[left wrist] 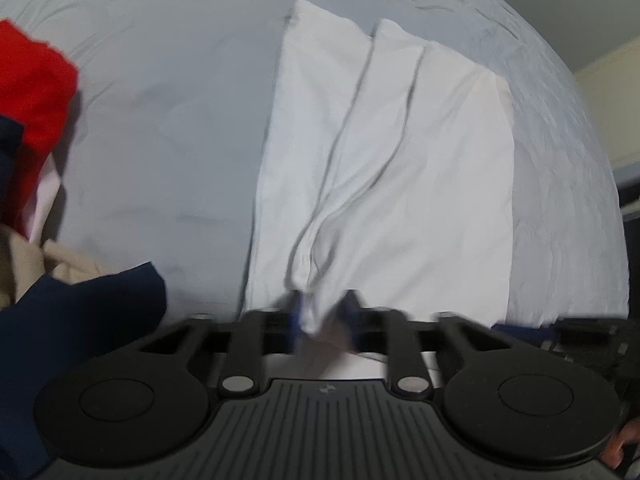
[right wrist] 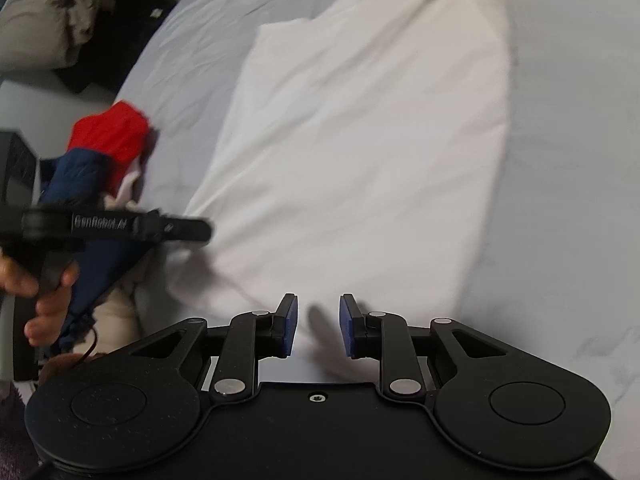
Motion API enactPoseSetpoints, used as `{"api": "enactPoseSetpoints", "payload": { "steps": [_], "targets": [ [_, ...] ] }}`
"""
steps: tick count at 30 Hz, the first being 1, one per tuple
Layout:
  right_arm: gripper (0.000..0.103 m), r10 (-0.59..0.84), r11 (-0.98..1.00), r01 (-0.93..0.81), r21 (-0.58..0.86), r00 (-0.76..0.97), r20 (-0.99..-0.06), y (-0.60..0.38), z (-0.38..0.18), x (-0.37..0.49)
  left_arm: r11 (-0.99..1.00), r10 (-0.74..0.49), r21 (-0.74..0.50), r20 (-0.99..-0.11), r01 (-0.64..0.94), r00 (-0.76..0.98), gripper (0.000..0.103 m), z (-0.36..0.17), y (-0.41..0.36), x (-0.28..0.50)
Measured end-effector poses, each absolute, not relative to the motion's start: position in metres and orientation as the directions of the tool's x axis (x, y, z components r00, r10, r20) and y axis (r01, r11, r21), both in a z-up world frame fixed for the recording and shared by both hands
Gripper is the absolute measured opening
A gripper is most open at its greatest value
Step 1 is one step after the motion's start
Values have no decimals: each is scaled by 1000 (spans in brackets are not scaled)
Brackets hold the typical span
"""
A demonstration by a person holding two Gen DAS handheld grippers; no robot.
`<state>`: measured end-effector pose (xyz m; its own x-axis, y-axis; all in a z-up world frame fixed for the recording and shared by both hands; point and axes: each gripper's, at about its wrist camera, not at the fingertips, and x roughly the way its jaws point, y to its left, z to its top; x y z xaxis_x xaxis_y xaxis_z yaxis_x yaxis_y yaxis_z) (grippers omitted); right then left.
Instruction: Fold clothes
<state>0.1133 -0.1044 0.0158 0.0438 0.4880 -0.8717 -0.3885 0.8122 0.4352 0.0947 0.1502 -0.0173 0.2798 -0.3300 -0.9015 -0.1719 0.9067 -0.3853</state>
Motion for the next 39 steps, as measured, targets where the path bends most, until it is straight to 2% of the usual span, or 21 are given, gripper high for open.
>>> {"api": "enactPoseSetpoints", "payload": {
  "steps": [3, 5, 6, 9, 13, 19, 29, 36, 38, 39],
  "targets": [
    [26, 450, 839, -381, 389, 81, -889, -110, 22, 135, 900, -337, -401, -887, -168, 316, 6, -11, 149, 92],
    [33, 431, 853, -370, 368, 102, -896, -108, 31, 151, 893, -351, -422, -872, -158, 342, 6, -6, 146, 89],
    [41, 423, 860, -363, 359, 112, -899, -107, 35, 160, 893, -354, -424, -869, -152, 347, 6, -4, 145, 88],
    [46, 393, 880, -343, 329, 138, -909, -95, 48, 191, 893, -361, -430, -861, -134, 358, 6, 0, 145, 85],
    [58, 347, 905, -318, 282, 170, -922, -71, 60, 229, 890, -375, -439, -858, -121, 352, 6, 2, 150, 85],
    [58, 288, 941, -234, 243, 186, -939, -20, 61, 291, 866, -434, -490, -834, -97, 341, 6, 2, 164, 77],
    [59, 125, 976, -198, 90, 172, -977, 46, 15, 347, 817, -534, -575, -783, -43, 319, 6, -10, 176, 79],
    [71, 98, 990, -111, 83, 132, -986, 54, 0, 367, 796, -570, -605, -763, -27, 305, 6, -17, 183, 80],
    [71, 75, 991, -124, 58, 140, -987, 58, -3, 367, 791, -576, -611, -758, -24, 305, 6, -17, 183, 80],
    [65, 63, 991, -128, 44, 146, -987, 59, -4, 367, 787, -582, -617, -753, -22, 307, 6, -17, 184, 80]
  ]
}}
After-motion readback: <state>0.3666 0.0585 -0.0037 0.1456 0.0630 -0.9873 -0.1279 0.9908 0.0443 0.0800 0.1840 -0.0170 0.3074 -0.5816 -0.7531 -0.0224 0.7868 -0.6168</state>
